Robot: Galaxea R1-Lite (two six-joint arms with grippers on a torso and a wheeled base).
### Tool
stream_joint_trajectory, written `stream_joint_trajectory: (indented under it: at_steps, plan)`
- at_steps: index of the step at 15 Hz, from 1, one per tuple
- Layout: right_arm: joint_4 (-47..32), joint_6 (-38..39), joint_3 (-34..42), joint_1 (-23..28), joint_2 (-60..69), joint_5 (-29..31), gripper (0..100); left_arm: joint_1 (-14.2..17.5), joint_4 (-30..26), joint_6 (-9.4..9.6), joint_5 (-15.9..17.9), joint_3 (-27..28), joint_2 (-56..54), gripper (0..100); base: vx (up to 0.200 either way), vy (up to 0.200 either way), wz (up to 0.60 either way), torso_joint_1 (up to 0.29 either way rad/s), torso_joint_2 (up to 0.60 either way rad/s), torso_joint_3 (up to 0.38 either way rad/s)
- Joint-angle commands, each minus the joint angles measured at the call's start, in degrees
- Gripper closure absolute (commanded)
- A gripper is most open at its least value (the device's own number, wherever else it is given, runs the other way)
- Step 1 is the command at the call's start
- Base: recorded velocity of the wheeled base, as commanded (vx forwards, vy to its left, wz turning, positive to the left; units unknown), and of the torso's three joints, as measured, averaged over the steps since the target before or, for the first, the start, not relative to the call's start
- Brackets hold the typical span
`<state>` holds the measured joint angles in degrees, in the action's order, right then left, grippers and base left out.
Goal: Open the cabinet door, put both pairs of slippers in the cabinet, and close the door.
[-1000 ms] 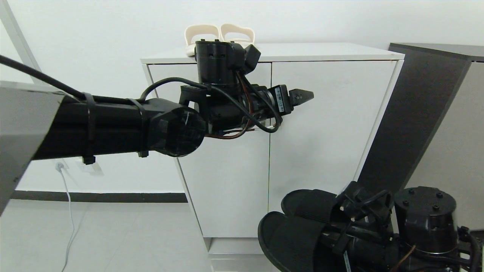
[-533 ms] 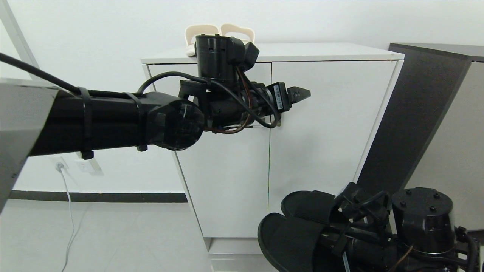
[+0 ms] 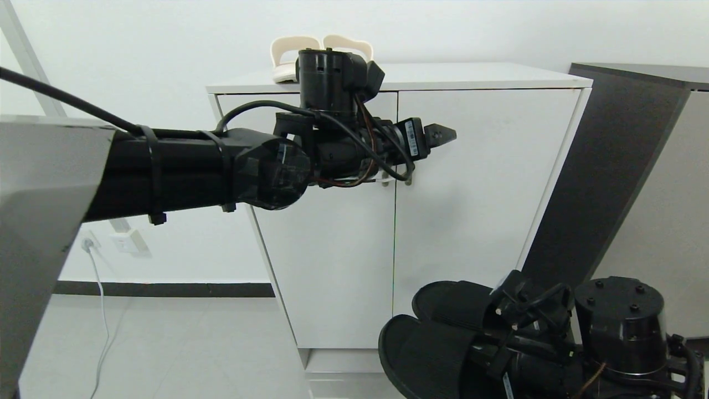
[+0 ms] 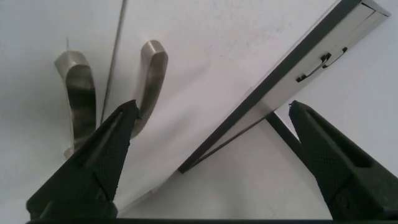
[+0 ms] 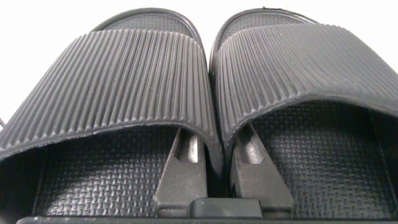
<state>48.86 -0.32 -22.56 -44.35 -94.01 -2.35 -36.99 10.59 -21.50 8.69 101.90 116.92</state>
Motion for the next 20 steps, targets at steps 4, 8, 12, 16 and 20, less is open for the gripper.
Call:
stream_joint_trajectory:
  at_steps: [4,8,12,16,20]
  plan:
    - [0.0,-0.1,0.3,0.0,0.1,0.0,100,-0.1,-1.5,-0.2,0.1,4.9,3.8,0,0.0,0.0,0.0,0.0,0.0,0.0]
    - [0.0,-0.1,0.8,-0.1,0.1,-0.2,100,0.0,-1.5,-2.31,0.6,5.4,3.7,100,0.0,0.0,0.0,0.0,0.0,0.0]
    - [0.0,-0.1,1.1,-0.3,0.1,-0.4,100,-0.2,-1.5,-2.58,0.6,4.6,3.0,100,0.0,0.0,0.0,0.0,0.0,0.0]
    - [0.0,-0.1,1.7,-1.0,0.5,-0.5,100,-0.5,-1.3,-3.11,0.5,-0.4,-0.7,100,0.0,0.0,0.0,0.0,0.0,0.0]
    - [1.3,-3.8,5.2,-1.7,2.6,-5.1,100,-2.0,-0.9,-2.93,0.5,-8.9,-7.8,100,0.0,0.0,0.0,0.0,0.0,0.0]
